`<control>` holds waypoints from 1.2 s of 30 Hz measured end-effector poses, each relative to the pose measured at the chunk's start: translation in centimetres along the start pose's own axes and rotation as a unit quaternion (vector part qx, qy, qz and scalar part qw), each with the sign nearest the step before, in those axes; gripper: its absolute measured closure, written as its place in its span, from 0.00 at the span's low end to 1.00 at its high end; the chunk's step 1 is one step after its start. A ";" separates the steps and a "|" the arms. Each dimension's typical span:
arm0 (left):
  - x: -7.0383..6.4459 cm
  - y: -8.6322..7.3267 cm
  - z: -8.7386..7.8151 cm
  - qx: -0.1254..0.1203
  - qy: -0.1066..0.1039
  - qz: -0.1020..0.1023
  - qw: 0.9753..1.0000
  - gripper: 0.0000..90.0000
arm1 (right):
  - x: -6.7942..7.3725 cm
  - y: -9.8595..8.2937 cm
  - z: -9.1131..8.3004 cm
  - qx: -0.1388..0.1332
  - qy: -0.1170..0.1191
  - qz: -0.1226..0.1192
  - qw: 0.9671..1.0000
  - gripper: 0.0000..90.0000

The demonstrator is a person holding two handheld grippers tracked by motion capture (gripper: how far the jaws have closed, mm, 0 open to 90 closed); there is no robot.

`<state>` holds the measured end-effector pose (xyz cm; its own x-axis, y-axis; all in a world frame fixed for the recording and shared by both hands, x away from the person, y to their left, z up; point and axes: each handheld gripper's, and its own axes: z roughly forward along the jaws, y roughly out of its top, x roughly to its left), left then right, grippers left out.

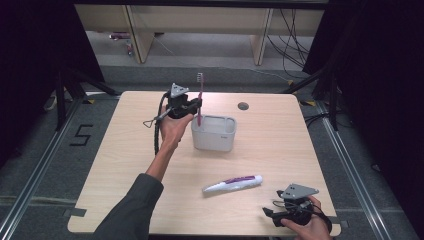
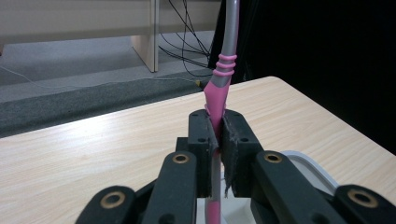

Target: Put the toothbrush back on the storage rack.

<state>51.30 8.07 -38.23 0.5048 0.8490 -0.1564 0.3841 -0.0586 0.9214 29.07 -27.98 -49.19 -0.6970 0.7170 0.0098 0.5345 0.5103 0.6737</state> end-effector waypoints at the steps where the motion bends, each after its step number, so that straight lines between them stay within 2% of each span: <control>1: -0.1 0.0 0.1 0.000 -0.001 -0.002 1.000 0.91 | 0.0 0.0 0.0 0.000 -0.001 0.000 1.000 0.24; 7: -0.1 -0.3 0.4 0.006 0.004 0.002 1.000 0.91 | 0.0 -0.1 0.0 0.000 0.000 0.001 1.000 0.24; 14: -0.2 -0.7 0.7 0.006 0.008 -0.002 1.000 0.91 | 0.1 0.0 -0.1 0.002 0.002 0.006 1.000 0.24; 18: 0.0 -1.3 1.0 0.011 0.012 -0.007 1.000 0.91 | 0.1 0.0 0.0 -0.001 0.000 0.000 1.000 0.24; 19: 0.0 -1.5 1.1 0.011 0.014 -0.010 1.000 0.91 | 0.1 0.0 -0.1 0.001 0.002 0.006 1.000 0.24; 20: 0.1 -1.6 1.1 0.013 0.013 -0.009 1.000 0.91 | 0.1 0.0 0.0 -0.003 0.001 -0.002 1.000 0.24; 35: 0.8 -3.1 1.8 0.027 0.022 -0.015 0.999 0.91 | 0.1 0.0 0.0 0.000 0.002 0.000 1.000 0.24; 36: 0.8 -3.2 1.8 0.029 0.022 -0.014 0.999 0.91 | 0.0 0.0 0.0 0.000 0.001 -0.006 1.000 0.24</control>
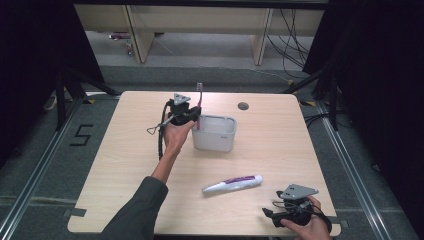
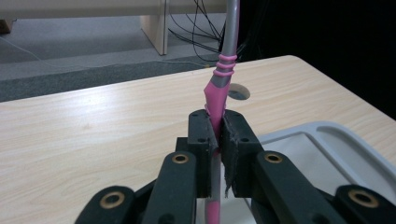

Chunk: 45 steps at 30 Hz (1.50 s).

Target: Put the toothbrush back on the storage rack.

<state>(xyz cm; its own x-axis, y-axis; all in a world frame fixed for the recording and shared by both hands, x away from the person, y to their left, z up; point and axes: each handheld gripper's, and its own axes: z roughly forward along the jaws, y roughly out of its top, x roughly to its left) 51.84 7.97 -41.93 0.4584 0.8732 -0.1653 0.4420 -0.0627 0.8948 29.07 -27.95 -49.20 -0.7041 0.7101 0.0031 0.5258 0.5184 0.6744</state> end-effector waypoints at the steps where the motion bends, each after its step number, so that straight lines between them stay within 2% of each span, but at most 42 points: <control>1: 0.0 -0.1 0.1 0.000 0.000 0.000 1.000 0.91 | 0.1 0.0 0.0 0.000 0.001 0.004 1.000 0.24; 5: 0.0 -0.2 0.1 0.007 0.003 0.003 1.000 0.91 | 0.2 0.0 0.0 0.001 0.003 0.015 1.000 0.24; 7: 0.0 -0.2 0.1 0.006 0.004 0.004 1.000 0.91 | 0.1 0.0 0.0 0.001 0.004 0.010 1.000 0.24; 10: -0.1 -0.3 0.2 0.011 0.008 0.009 1.000 0.91 | 0.2 0.0 0.1 0.001 0.005 0.014 1.000 0.24; 11: -0.1 -0.4 0.2 0.014 0.011 0.012 1.000 0.91 | 0.0 0.1 0.1 0.000 0.003 0.002 1.000 0.24; 16: 0.3 -0.7 0.3 0.022 0.022 0.012 0.999 0.91 | 0.2 0.1 0.0 0.003 0.008 0.011 1.000 0.24; 32: 0.1 -0.9 0.3 0.022 0.029 0.030 0.999 0.88 | 0.2 0.2 0.1 0.003 0.009 0.011 1.000 0.24; 35: 0.1 -0.8 0.2 0.028 0.029 0.039 0.998 0.88 | 0.3 0.2 0.1 0.004 0.011 0.013 1.000 0.24; 36: 0.1 -0.9 0.2 0.025 0.028 0.036 0.999 0.87 | 0.2 0.2 0.1 0.004 0.013 0.007 1.000 0.24; 41: -0.1 -0.9 0.1 0.027 0.028 0.046 0.998 0.84 | 0.2 0.2 0.1 0.003 0.011 0.009 1.000 0.24; 45: 0.1 -1.0 -0.3 0.020 0.032 0.041 0.998 0.78 | 0.1 0.1 0.1 0.004 0.008 0.009 1.000 0.24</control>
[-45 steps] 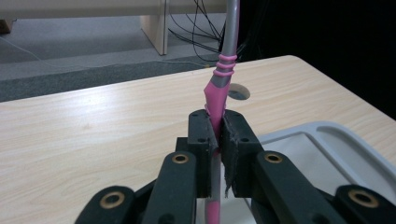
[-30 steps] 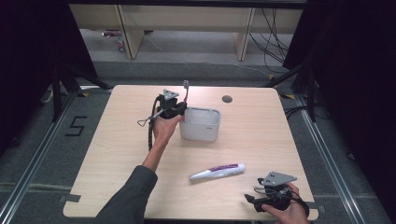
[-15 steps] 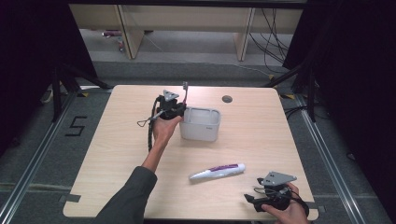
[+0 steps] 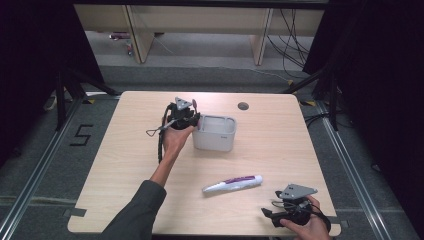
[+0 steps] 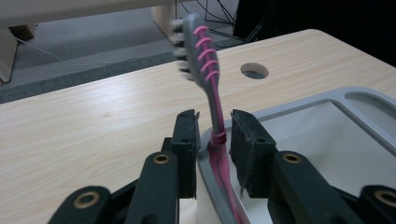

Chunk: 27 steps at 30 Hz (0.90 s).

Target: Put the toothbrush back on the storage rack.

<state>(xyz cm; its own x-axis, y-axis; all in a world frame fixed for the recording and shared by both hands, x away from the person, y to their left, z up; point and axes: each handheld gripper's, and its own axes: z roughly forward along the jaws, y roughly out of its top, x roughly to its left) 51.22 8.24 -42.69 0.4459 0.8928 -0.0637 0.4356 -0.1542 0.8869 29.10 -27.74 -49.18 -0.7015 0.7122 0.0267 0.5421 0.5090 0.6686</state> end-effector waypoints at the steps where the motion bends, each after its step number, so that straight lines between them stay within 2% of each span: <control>1: 0.1 0.0 -0.1 -0.002 0.000 -0.001 1.000 0.76 | 0.0 0.0 0.0 0.000 0.000 0.000 1.000 0.24; 5: 0.1 0.3 -0.7 -0.010 -0.013 -0.014 1.000 0.70 | 0.1 0.0 0.0 0.003 0.001 0.008 1.000 0.24; 7: 0.1 0.4 -1.0 -0.013 -0.015 -0.012 1.000 0.70 | 0.0 0.0 0.1 0.000 0.000 -0.003 1.000 0.24; 8: 0.0 0.5 -1.2 -0.012 -0.018 -0.011 1.000 0.70 | 0.1 0.0 0.1 0.001 0.002 0.004 1.000 0.24; 9: 0.0 0.5 -1.4 -0.013 -0.018 -0.016 1.000 0.69 | 0.0 0.1 0.1 -0.003 -0.001 -0.009 1.000 0.24; 13: 0.1 0.6 -1.9 -0.005 -0.022 -0.016 1.000 0.66 | 0.0 0.1 0.1 -0.002 0.000 -0.009 1.000 0.24; 16: 0.3 0.5 -2.3 -0.001 -0.029 -0.023 0.999 0.64 | 0.2 0.1 0.0 0.002 0.002 0.005 1.000 0.24; 18: 0.4 0.5 -2.8 -0.001 -0.035 -0.030 0.999 0.61 | 0.1 0.0 0.1 -0.003 -0.002 -0.002 1.000 0.24; 20: 0.5 0.4 -3.4 -0.004 -0.038 -0.027 0.999 0.61 | -0.2 0.1 0.2 -0.009 -0.001 -0.024 1.000 0.24; 22: 0.6 0.2 -4.0 -0.001 -0.040 -0.026 0.999 0.60 | 0.2 0.0 0.0 0.001 0.000 0.006 1.000 0.24; 24: 0.7 0.1 -4.5 -0.002 -0.041 -0.029 0.999 0.59 | -0.1 0.1 0.0 -0.003 -0.003 -0.013 1.000 0.24; 27: 1.0 -0.2 -5.1 0.000 -0.044 -0.032 0.999 0.56 | 0.1 0.0 0.1 -0.005 -0.002 -0.007 1.000 0.24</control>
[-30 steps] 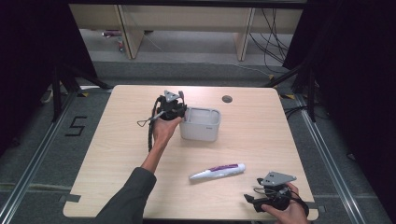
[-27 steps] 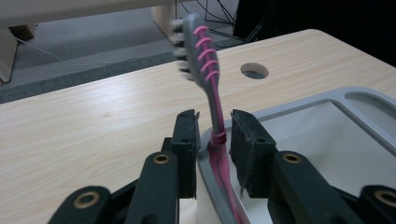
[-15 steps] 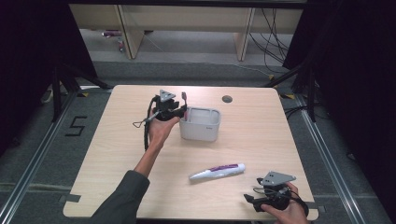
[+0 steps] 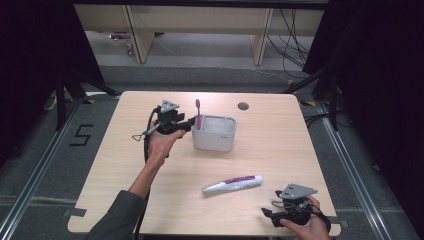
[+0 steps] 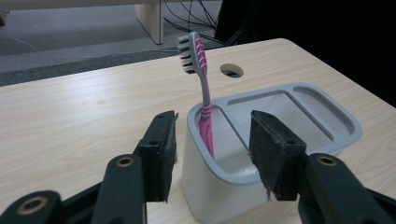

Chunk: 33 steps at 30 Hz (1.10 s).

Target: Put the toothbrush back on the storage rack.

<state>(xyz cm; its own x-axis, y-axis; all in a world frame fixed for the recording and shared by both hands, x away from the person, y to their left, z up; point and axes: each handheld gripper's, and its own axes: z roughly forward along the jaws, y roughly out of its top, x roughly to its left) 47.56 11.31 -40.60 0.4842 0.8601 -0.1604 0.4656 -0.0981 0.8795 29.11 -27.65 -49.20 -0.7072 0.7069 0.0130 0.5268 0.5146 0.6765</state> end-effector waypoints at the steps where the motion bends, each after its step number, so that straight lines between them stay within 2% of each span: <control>1: 0.1 -0.1 -0.3 0.000 -0.001 0.000 1.000 0.54 | -0.1 0.0 0.0 0.000 0.000 -0.001 1.000 0.24; 3: 0.3 -0.4 -0.8 0.000 -0.006 -0.006 1.000 0.52 | 0.1 0.0 -0.1 0.006 0.001 0.014 1.000 0.24; 6: 0.5 -0.9 -1.5 0.005 -0.012 -0.010 1.000 0.47 | -0.1 -0.1 -0.1 0.003 -0.003 0.003 1.000 0.24; 10: 0.7 -1.7 -2.6 0.002 -0.020 -0.012 1.000 0.43 | 0.0 0.0 -0.1 0.005 0.000 0.008 1.000 0.24; 14: 0.9 -2.5 -3.5 0.008 -0.029 -0.019 0.999 0.37 | 0.0 0.0 -0.1 0.005 0.000 0.008 1.000 0.24; 18: 1.0 -3.5 -4.4 0.017 -0.032 -0.016 0.999 0.35 | -0.1 -0.1 0.0 0.004 -0.004 0.003 1.000 0.24; 19: 1.1 -3.7 -4.6 0.016 -0.034 -0.017 0.999 0.34 | -0.1 0.0 0.0 0.004 -0.002 0.002 1.000 0.24; 20: 1.1 -3.9 -5.0 0.014 -0.033 -0.018 0.999 0.33 | 0.1 -0.1 0.0 0.003 -0.002 0.012 1.000 0.24; 23: 1.3 -4.6 -5.6 0.012 -0.044 -0.021 0.999 0.28 | 0.1 0.0 0.0 0.007 -0.001 0.010 1.000 0.24; 24: 1.3 -4.9 -5.8 0.013 -0.047 -0.020 0.999 0.27 | 0.0 0.0 0.0 0.004 -0.001 0.001 1.000 0.24; 25: 1.4 -5.1 -6.1 0.011 -0.050 -0.019 0.999 0.25 | 0.0 0.0 0.0 0.002 0.000 0.001 1.000 0.24; 26: 1.5 -5.2 -6.4 0.008 -0.055 -0.019 0.998 0.24 | 0.1 0.0 0.0 0.007 -0.001 0.011 1.000 0.24; 27: 1.5 -5.4 -6.6 0.006 -0.058 -0.020 0.998 0.23 | -0.1 -0.1 0.0 0.003 -0.004 0.003 1.000 0.24; 29: 1.6 -5.8 -7.1 0.001 -0.063 -0.021 0.998 0.22 | -0.1 -0.1 -0.1 0.002 -0.007 0.003 1.000 0.24; 33: 1.8 -6.5 -8.2 0.007 -0.064 -0.018 0.998 0.20 | -0.1 -0.1 0.0 -0.001 -0.007 0.004 1.000 0.24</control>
<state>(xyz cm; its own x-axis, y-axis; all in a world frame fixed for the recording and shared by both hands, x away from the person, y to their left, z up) 39.30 17.58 -42.96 0.5572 0.7925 -0.2481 0.4943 -0.0764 0.8659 29.15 -27.80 -49.30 -0.6967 0.7173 0.0080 0.5306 0.5078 0.6786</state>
